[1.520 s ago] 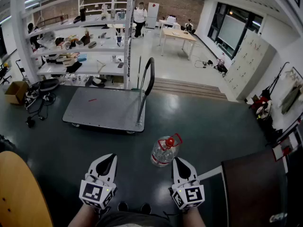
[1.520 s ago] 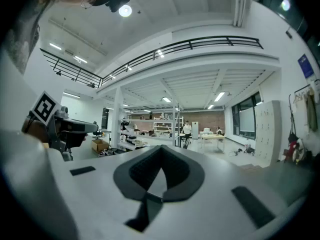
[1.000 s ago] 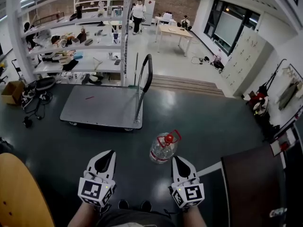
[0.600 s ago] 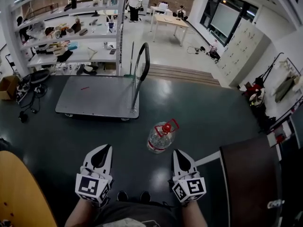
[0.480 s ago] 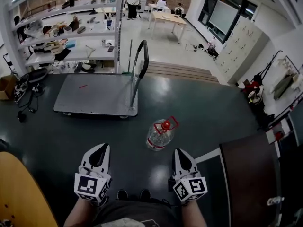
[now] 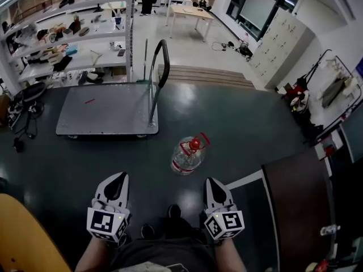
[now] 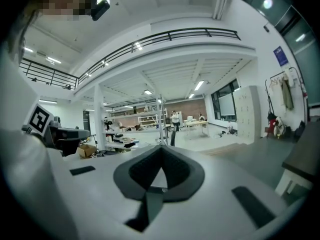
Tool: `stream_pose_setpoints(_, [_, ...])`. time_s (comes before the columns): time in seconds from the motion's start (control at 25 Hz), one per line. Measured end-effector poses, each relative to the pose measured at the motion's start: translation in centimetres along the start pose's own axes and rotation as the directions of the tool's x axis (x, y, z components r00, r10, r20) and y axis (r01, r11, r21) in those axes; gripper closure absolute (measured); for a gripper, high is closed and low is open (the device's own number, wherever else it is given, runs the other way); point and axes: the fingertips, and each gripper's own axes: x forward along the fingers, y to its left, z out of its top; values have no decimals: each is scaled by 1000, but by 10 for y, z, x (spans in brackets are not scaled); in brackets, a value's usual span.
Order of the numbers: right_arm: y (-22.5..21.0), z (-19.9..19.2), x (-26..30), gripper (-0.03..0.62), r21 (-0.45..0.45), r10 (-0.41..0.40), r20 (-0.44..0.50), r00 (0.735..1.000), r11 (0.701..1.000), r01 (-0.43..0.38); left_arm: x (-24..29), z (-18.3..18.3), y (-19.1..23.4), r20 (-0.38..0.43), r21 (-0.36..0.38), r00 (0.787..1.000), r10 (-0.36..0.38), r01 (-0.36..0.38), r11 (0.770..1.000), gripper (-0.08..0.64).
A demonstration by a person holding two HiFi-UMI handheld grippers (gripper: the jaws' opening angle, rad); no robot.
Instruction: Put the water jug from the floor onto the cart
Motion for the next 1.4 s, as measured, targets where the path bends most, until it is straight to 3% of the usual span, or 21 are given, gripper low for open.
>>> stream_pose_setpoints(0.2, [-31, -3, 38, 604, -6, -34, -9, 999, 999, 34, 29, -9, 27, -49, -6, 995, 85, -86, 996, 552])
stream_pose_setpoints(0.32, [-50, -9, 70, 604, -11, -29, -18, 999, 1000, 29, 49, -14, 35, -54, -21, 995, 84, -85, 996, 552])
stream_pose_setpoints(0.52, [-93, -22, 125, 604, 21, -23, -46, 999, 999, 24, 109, -10, 32, -45, 19, 995, 93, -93, 996, 552])
stream_pose_setpoints(0.64, [-116, -25, 153, 604, 15, 0, -72, 997, 1000, 1, 150, -15, 27, -82, 76, 989, 122, -116, 990, 552])
stream_pose_setpoints(0.76, [-137, -23, 180, 604, 24, 26, -79, 996, 999, -25, 189, -9, 18, -62, 119, 990, 126, -118, 986, 552])
stream_pose_setpoints(0.96, [-159, -31, 215, 604, -23, 71, -94, 993, 997, -73, 237, -15, 12, -59, 143, 989, 139, -129, 981, 552])
stream_pose_setpoints(1.16, [-185, -45, 244, 604, -20, 68, -104, 992, 997, -71, 282, -30, 8, -93, 137, 986, 142, -129, 982, 552])
stream_pose_setpoints(1.4, [-199, -82, 265, 604, -2, 39, -198, 979, 999, -40, 330, -55, -4, -118, 68, 989, 91, -84, 994, 552])
